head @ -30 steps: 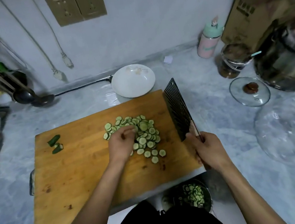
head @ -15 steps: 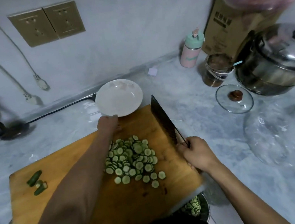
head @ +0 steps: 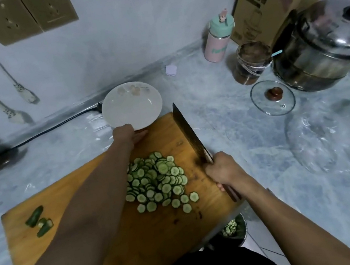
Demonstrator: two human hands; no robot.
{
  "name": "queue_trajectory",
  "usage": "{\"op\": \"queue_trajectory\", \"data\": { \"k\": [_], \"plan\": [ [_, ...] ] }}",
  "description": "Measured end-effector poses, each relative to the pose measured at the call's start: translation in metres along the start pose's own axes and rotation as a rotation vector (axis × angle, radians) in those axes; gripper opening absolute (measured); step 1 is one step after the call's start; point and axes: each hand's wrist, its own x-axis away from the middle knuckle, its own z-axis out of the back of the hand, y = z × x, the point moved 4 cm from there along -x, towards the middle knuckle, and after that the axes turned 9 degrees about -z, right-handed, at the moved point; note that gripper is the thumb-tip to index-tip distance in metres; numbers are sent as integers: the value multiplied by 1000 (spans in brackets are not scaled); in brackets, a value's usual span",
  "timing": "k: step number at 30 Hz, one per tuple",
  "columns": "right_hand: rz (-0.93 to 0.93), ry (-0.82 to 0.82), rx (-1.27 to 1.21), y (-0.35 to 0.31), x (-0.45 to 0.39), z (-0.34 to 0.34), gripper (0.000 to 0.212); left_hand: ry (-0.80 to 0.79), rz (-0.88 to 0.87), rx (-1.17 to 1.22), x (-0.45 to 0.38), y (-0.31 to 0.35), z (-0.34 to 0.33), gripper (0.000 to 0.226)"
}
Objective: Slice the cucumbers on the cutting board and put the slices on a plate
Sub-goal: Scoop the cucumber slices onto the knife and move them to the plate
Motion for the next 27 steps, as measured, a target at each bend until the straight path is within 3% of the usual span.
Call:
{"op": "queue_trajectory", "data": {
  "k": [8,15,22,27],
  "plan": [
    [41,37,-21,4,2,-1,20,-4,-142,276,52,8,6,49],
    [255,137,-33,11,17,-11,32,-7,-320,417,159,-28,56,35],
    [457,154,-2,6,48,-37,41,269,-309,395,227,-114,141,35],
    [587,-14,47,-9,68,-61,37,523,-316,488,263,-166,185,43]
  ]
}}
